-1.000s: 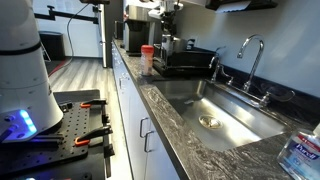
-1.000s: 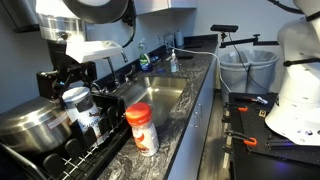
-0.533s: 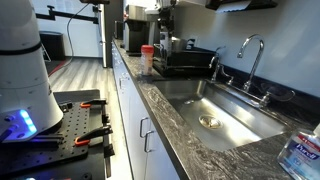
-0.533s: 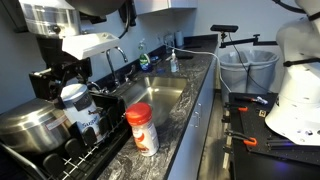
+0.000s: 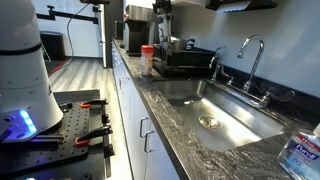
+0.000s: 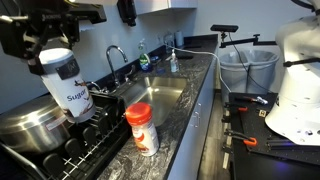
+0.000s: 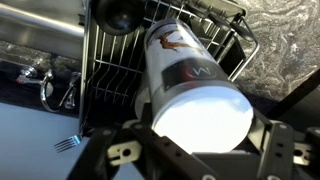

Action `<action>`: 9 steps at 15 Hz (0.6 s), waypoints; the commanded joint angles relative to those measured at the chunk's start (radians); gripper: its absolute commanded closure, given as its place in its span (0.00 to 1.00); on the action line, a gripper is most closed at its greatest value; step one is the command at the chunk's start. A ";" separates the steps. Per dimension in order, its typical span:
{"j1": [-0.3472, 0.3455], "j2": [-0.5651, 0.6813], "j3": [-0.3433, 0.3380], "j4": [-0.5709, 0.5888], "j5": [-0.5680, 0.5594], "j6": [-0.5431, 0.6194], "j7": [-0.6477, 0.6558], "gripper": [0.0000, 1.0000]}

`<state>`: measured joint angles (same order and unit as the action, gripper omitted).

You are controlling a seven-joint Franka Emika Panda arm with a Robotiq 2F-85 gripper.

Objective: Remove the white bottle from the dish rack

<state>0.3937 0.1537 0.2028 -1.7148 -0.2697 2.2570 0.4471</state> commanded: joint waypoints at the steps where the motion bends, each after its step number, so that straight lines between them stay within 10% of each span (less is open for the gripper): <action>1: -0.010 -0.097 0.031 -0.058 0.013 -0.001 0.000 0.39; 9: -0.014 -0.206 0.112 -0.124 0.181 -0.034 -0.028 0.39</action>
<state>0.3914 0.0032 0.2886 -1.7929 -0.1488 2.2509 0.4389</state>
